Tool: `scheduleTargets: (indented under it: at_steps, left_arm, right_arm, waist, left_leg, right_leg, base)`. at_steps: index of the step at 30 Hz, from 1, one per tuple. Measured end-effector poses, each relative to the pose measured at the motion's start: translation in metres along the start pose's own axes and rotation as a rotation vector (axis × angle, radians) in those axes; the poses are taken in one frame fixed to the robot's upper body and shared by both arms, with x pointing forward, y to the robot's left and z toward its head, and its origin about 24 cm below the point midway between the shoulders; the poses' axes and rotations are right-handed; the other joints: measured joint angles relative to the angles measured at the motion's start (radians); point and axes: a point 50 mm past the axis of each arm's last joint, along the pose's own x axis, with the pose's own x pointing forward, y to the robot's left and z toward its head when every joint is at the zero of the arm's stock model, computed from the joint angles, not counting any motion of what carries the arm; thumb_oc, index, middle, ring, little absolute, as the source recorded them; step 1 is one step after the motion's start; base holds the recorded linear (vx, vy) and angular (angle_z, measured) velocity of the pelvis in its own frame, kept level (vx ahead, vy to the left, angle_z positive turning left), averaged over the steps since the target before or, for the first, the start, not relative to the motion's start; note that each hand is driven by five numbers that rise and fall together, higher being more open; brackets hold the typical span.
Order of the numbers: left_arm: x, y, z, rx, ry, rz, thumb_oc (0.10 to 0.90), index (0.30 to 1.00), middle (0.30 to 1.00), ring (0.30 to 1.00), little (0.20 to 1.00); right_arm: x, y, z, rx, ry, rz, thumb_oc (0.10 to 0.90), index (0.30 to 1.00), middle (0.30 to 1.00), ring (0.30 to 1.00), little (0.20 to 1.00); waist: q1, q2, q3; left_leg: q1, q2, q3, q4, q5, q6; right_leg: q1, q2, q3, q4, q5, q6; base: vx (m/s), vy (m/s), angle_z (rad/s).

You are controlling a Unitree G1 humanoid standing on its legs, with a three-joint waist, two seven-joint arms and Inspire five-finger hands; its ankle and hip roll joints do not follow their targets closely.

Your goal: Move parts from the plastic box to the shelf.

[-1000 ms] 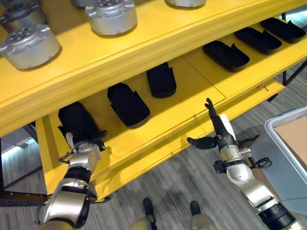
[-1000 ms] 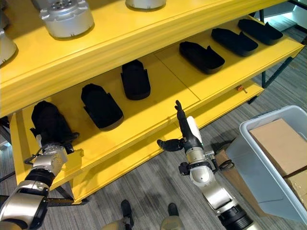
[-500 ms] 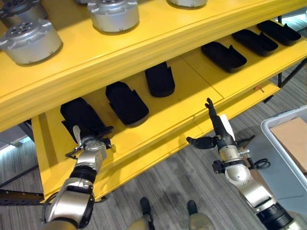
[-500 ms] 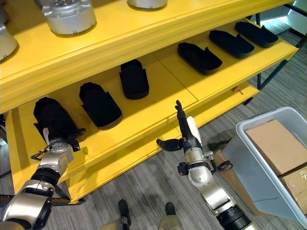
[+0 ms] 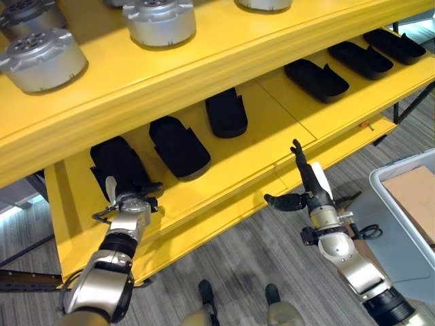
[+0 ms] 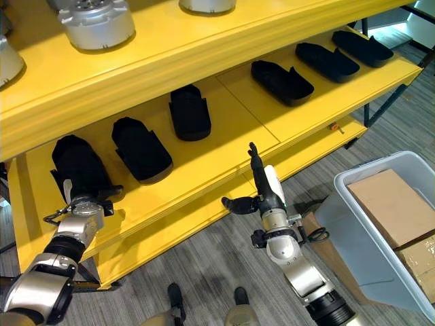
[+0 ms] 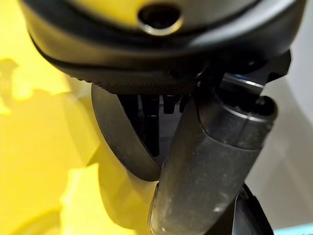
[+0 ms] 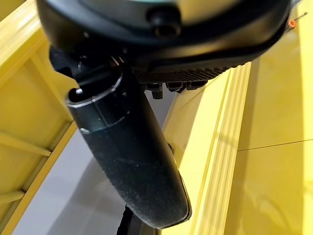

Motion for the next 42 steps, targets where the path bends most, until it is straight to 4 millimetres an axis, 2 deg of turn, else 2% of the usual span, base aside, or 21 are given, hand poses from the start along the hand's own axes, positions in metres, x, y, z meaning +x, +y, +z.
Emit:
scheduleTargets:
  at_steps: [5,11,20,34,42]
  left_arm:
    - [0.002,0.001,-0.002,0.007,0.016,-0.021,0.900,1.000,1.000,1.000,1.000]
    - [0.003,0.003,-0.010,0.020,0.050,-0.047,0.900,1.000,1.000,1.000,1.000]
    - [0.004,0.006,-0.025,0.022,0.104,-0.048,0.900,1.000,1.000,1.000,1.000]
    - [0.001,0.005,-0.027,-0.014,0.061,0.026,0.900,1.000,1.000,1.000,1.000]
    - [-0.002,0.007,-0.022,-0.036,0.003,0.097,0.900,1.000,1.000,1.000,1.000]
  right_arm:
    - [0.000,0.000,0.000,-0.001,-0.002,0.002,0.900,1.000,1.000,1.000,1.000]
    - [0.000,-0.004,-0.001,-0.023,-0.001,0.017,0.900,1.000,1.000,1.000,1.000]
    - [0.001,-0.005,-0.001,-0.034,0.000,0.029,0.900,1.000,1.000,1.000,1.000]
    - [0.001,-0.005,-0.002,-0.038,0.011,0.028,0.900,1.000,1.000,1.000,1.000]
    - [0.001,-0.005,-0.002,-0.036,0.011,0.025,0.900,1.000,1.000,1.000,1.000]
  waist:
    - [-0.001,0.009,-0.002]
    - [-0.003,0.033,-0.007]
    - [-0.003,0.050,-0.015]
    - [-0.001,0.046,-0.014]
    - [0.008,0.020,-0.004]
  left_leg:
    - [0.002,0.000,0.000,0.000,0.000,0.000]
    - [0.004,-0.001,0.000,0.000,0.000,0.000]
    - [0.016,0.000,-0.001,0.000,0.000,-0.002]
    - [0.011,0.001,-0.005,0.000,0.000,-0.002]
    - [0.008,0.001,-0.009,0.000,0.000,-0.002]
  right_leg:
    - [0.002,-0.001,0.000,0.000,0.000,0.000]
    - [0.004,-0.001,0.000,-0.001,0.000,0.000]
    - [0.020,-0.001,-0.001,-0.008,-0.001,-0.001]
    - [0.018,0.001,-0.005,-0.010,-0.001,-0.001]
    - [0.018,0.001,-0.010,-0.013,-0.001,-0.002]
  base:
    - [0.00,0.040,0.00]
    - [0.00,0.000,0.00]
    - [0.00,0.000,0.00]
    - [0.00,-0.002,0.00]
    - [0.00,-0.002,0.00]
